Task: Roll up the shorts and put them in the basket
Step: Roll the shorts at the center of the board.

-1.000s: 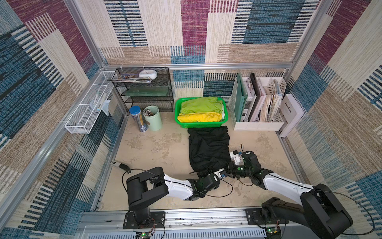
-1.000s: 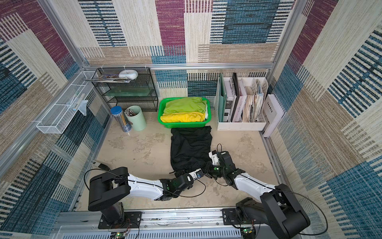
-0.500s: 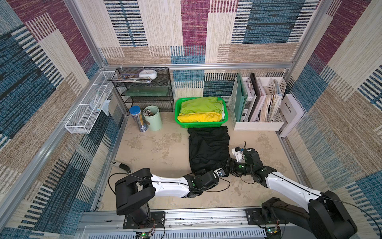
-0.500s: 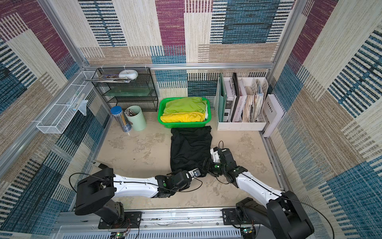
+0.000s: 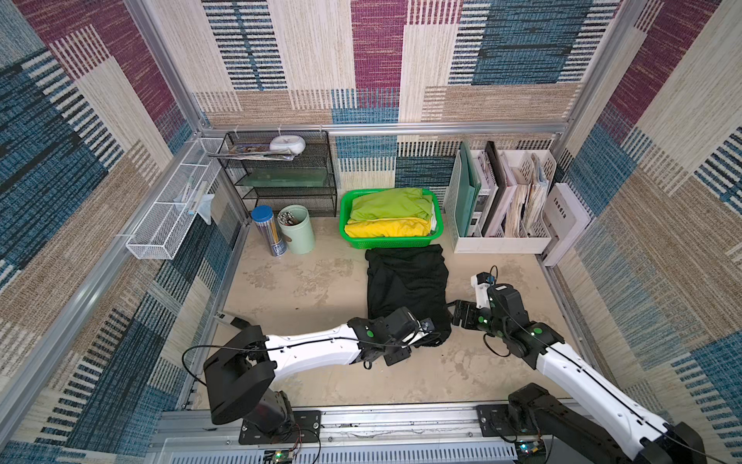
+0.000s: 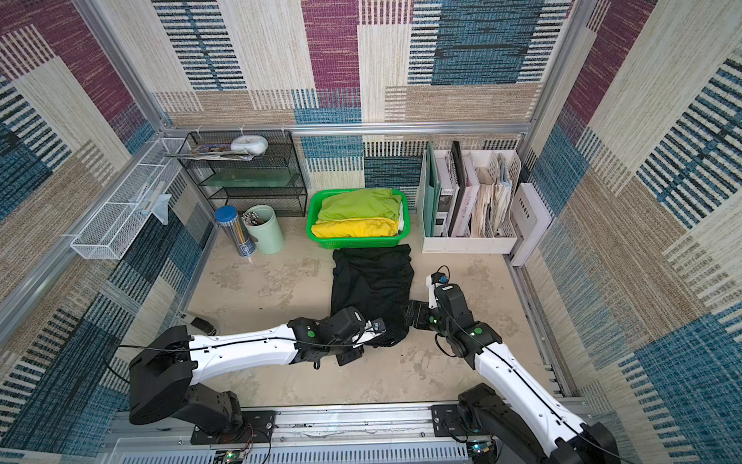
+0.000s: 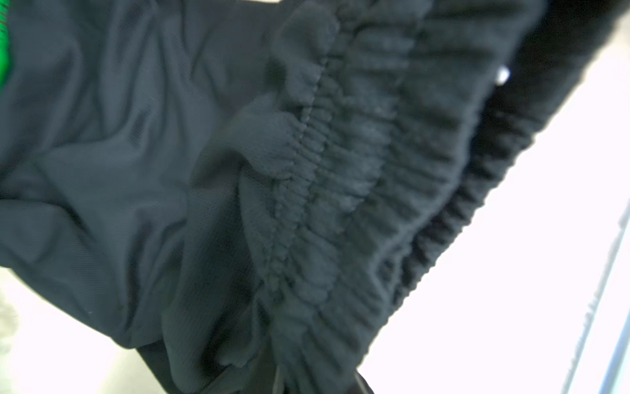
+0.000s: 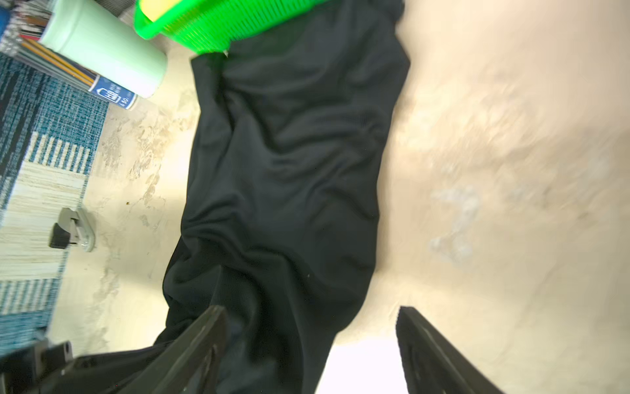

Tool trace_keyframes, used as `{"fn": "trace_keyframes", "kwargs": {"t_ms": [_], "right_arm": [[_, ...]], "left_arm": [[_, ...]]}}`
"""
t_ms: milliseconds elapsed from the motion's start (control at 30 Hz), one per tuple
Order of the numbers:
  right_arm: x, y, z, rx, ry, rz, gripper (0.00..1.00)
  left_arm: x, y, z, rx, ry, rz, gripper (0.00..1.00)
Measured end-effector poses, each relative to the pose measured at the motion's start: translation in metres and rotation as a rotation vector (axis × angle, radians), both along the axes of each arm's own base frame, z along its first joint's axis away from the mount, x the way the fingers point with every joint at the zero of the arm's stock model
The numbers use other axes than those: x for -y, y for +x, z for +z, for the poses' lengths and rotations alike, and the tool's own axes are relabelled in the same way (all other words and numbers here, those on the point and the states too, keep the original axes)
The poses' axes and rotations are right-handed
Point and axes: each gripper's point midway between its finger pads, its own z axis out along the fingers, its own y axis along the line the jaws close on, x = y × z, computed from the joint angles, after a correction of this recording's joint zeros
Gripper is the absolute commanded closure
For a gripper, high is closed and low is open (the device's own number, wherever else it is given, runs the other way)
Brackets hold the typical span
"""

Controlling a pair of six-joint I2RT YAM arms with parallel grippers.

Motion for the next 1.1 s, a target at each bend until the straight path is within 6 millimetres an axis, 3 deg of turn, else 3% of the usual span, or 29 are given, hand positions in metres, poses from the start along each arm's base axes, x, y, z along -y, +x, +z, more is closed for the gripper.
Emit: {"fn": "trace_keyframes", "kwargs": {"t_ms": [133, 300, 700, 833, 1100], "right_arm": [[0.006, -0.002, 0.025, 0.166, -0.077, 0.062, 0.21], [0.008, -0.001, 0.041, 0.294, -0.156, 0.117, 0.21], [-0.027, -0.023, 0.059, 0.544, -0.405, 0.476, 0.24], [-0.043, -0.038, 0.054, 0.632, -0.480, 0.642, 0.27], [-0.076, -0.082, 0.014, 0.723, -0.601, 1.009, 0.21]], "left_arm": [[0.002, -0.004, 0.000, -0.121, 0.002, -0.029, 1.00], [-0.001, -0.008, -0.008, -0.257, 0.019, -0.051, 1.00], [-0.011, 0.007, -0.020, -0.521, 0.047, -0.047, 1.00], [-0.014, 0.013, -0.027, -0.603, 0.055, -0.040, 1.00], [-0.019, 0.026, -0.044, -0.744, 0.072, -0.007, 1.00]]}}
